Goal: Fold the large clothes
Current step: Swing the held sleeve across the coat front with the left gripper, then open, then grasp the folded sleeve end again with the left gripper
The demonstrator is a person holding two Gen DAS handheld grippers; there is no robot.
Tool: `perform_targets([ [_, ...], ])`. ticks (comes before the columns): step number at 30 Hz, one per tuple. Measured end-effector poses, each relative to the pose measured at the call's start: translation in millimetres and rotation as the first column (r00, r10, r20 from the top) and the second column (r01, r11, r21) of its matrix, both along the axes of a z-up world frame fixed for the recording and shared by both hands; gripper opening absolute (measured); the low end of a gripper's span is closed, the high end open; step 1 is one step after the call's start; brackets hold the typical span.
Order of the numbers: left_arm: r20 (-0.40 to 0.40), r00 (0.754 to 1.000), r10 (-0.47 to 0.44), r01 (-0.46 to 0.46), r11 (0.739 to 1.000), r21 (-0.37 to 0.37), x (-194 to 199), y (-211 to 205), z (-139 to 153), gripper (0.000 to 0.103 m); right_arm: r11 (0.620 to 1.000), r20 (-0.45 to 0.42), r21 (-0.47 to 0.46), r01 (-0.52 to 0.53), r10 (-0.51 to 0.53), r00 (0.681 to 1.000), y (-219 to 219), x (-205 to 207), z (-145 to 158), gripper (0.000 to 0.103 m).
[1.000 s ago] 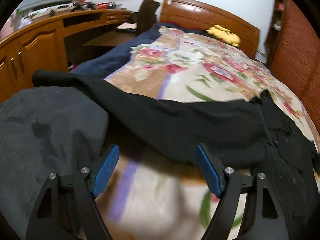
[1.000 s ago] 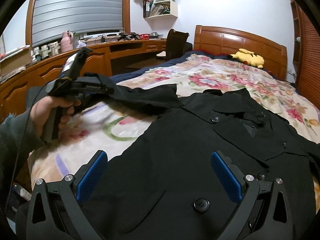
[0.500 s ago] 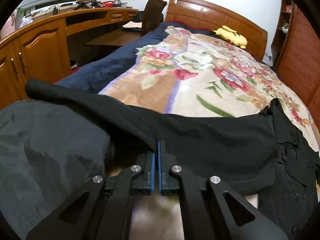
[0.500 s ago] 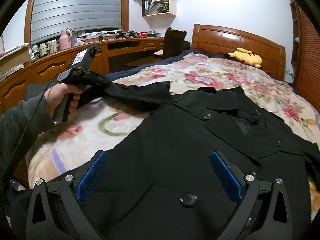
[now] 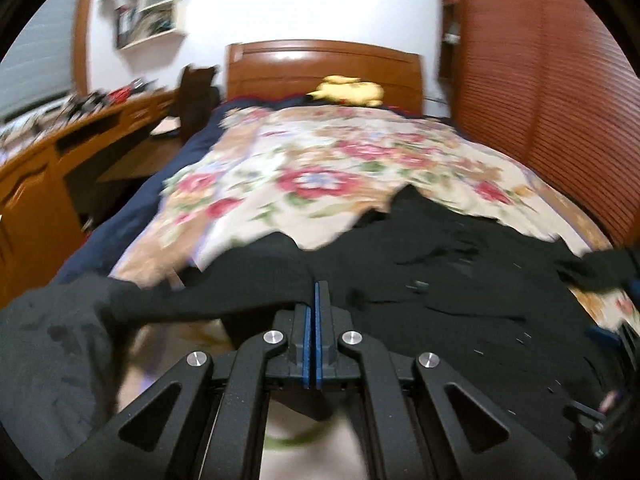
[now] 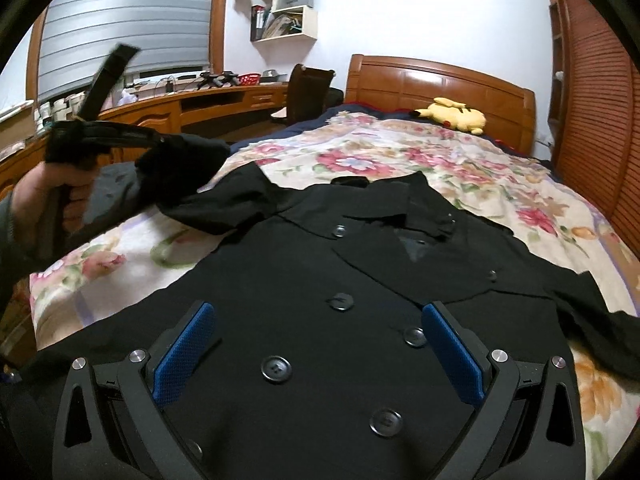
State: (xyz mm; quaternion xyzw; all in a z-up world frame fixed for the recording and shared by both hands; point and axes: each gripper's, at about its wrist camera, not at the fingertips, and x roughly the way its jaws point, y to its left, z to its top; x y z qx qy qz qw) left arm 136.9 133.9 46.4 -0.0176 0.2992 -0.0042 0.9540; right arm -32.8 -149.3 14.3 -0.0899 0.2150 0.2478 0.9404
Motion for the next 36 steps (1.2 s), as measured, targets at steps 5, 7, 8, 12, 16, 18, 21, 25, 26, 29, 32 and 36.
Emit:
perform_targets([
  [5, -0.023, 0.995, -0.092, 0.093, 0.995, 0.032, -19.2, -43.5, -6.8, 0.002, 1.0, -0.004, -0.011, 0.006, -0.006, 1.0, 3.8, -14.4, -4.9, 0.103],
  [7, -0.035, 0.995, -0.098, 0.1, 0.994, 0.045, -24.8, -51.2, -12.4, 0.002, 1.0, -0.004, -0.009, 0.008, -0.008, 1.0, 3.8, -19.6, -5.2, 0.103],
  [8, -0.044, 0.994, -0.103, 0.105, 0.993, 0.048, -28.2, -53.4, -16.0, 0.002, 1.0, -0.006, -0.008, 0.009, -0.01, 1.0, 3.4, -21.6, -5.3, 0.103],
  [12, -0.06, 0.991, -0.116, 0.118, 0.992, 0.035, -41.1, -57.1, -21.7, 0.017, 1.0, -0.013, 0.0, 0.009, -0.009, 1.0, -2.3, -27.0, -5.0, 0.103],
  [16, -0.035, 0.99, -0.135, 0.136, 0.99, 0.023, -61.5, -53.6, -22.2, 0.046, 1.0, -0.018, 0.001, 0.003, -0.003, 1.0, -4.6, -24.8, -1.4, 0.103],
  [18, -0.027, 0.991, -0.134, 0.135, 0.99, 0.027, -67.5, -50.2, -20.0, 0.056, 1.0, -0.019, 0.005, -0.002, 0.002, 1.0, -5.5, -22.5, 0.3, 0.103],
  [21, 0.005, 0.992, -0.125, 0.125, 0.992, 0.026, -77.9, -38.6, -12.2, 0.079, 1.0, -0.019, 0.013, -0.012, 0.012, 1.0, -6.8, -17.2, 3.3, 0.103],
  [25, 0.05, 0.996, -0.08, 0.078, 0.996, 0.031, -85.8, -21.0, -6.7, 0.08, 1.0, -0.02, 0.007, -0.024, 0.024, 1.0, -5.2, -12.0, 2.4, 0.103],
  [26, 0.056, 0.997, -0.059, 0.057, 0.998, 0.041, -84.8, -14.9, -7.5, 0.08, 1.0, -0.021, 0.005, -0.028, 0.028, 0.999, -6.8, -7.8, 2.2, 0.103],
  [29, 0.029, 0.999, -0.014, 0.013, 0.999, 0.044, -73.2, 4.4, -16.5, 0.08, 0.999, -0.024, 0.004, -0.037, 0.037, 0.999, -7.2, -4.1, 2.3, 0.103],
  [32, -0.005, 0.999, 0.039, -0.039, 0.998, 0.052, -60.4, 23.9, -32.2, 0.079, 0.999, -0.026, 0.002, -0.047, 0.047, 0.999, -6.7, -1.1, 3.4, 0.103],
  [36, -0.049, 0.995, 0.09, -0.089, 0.995, 0.039, -46.5, 48.2, -53.8, 0.079, 0.999, -0.026, -0.008, -0.053, 0.052, 0.998, -5.3, -1.1, 2.9, 0.103],
])
